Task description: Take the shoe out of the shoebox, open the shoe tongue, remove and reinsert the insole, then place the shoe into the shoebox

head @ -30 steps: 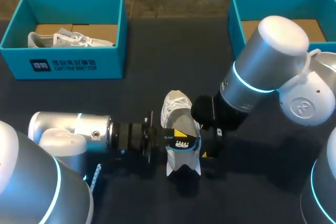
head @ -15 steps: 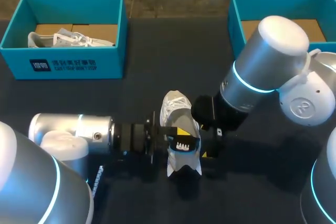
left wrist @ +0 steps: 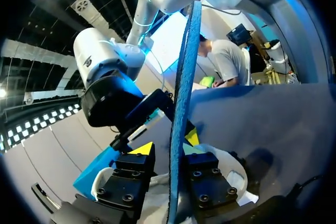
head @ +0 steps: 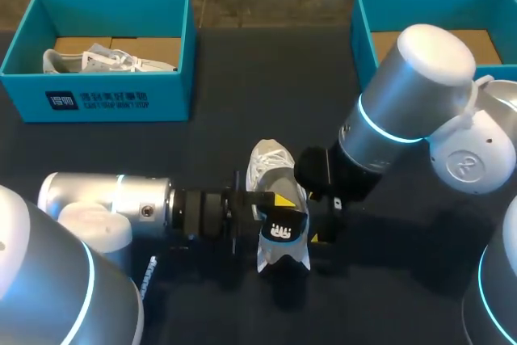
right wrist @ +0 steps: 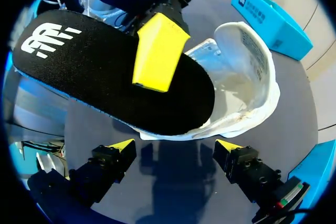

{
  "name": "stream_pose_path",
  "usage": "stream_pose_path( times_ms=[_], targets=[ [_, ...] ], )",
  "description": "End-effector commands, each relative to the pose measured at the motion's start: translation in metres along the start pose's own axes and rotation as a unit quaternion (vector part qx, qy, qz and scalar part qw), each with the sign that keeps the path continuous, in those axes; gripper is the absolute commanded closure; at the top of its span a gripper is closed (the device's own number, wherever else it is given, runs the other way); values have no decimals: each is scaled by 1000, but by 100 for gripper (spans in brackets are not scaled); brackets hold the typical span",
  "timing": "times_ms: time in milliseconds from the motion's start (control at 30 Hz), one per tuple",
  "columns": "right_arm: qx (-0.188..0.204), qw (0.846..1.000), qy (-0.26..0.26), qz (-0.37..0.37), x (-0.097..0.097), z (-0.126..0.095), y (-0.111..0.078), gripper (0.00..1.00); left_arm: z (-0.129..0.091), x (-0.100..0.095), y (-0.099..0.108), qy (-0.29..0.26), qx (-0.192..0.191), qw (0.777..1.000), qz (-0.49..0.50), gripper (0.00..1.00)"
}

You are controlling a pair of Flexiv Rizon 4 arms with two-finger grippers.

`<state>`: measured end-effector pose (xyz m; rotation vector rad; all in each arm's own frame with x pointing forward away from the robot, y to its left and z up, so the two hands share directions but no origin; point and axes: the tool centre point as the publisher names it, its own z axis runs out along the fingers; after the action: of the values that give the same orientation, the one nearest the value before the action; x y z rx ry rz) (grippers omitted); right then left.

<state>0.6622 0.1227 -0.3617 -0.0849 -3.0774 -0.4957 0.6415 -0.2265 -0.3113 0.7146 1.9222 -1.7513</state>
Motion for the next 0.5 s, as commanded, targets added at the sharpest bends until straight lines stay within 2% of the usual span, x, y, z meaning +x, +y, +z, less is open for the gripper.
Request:
stream_pose_path(
  times_ms=[33,67,500],
  targets=[
    [0,1000,-1,0,1,1,0,0,1,3,-6,-3,-9,1000,17,73],
    [0,1000,-1,0,1,1,0,0,2,5,-6,-4,-7,1000,25,100],
    [0,1000,-1,0,1,1,0,0,9,5,26,0,-19,998,53,100]
  ],
)
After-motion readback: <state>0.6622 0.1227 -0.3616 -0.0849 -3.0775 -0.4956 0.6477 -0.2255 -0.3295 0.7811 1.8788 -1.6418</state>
